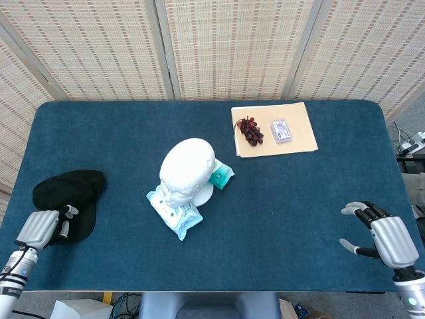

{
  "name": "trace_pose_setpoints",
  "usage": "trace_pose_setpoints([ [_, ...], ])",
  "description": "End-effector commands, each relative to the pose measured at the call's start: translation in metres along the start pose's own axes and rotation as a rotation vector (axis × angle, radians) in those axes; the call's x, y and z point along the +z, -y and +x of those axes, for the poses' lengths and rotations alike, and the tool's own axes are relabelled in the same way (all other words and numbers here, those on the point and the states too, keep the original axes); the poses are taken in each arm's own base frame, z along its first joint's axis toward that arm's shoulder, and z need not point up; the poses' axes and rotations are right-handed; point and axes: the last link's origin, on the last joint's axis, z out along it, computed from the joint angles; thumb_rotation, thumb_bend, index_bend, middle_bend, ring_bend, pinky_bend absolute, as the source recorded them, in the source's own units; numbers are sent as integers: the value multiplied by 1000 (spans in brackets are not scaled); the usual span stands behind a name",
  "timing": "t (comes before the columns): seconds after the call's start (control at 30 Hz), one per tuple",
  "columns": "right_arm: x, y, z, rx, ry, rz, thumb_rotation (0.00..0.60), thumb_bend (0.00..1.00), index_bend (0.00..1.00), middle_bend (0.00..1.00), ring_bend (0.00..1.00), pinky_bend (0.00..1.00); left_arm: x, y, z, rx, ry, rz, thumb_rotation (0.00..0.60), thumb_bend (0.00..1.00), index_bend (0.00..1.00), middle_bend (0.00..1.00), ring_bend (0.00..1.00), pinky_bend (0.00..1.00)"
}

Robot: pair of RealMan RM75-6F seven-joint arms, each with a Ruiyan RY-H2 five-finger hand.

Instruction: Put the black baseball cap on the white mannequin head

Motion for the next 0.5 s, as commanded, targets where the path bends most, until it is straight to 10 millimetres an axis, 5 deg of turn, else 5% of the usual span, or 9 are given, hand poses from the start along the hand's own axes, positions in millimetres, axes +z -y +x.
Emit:
trace_pose_setpoints([
  [0.03,0,1,0,-1,3,3,600,39,353,325,255,433,-15,-5,4,4,-42,-20,600,561,334,366,332,454],
  [0.27,-1,2,-1,-2,5,9,600,39,354,325,255,433,-35,-17,4,-22,-131,-94,600,85,425,459,402,521],
  [0.5,-1,1,0,0,4,8,600,39,354,325,255,433,-43,-24,-15,-6,-154,-113,600,0,450,522,405,523],
])
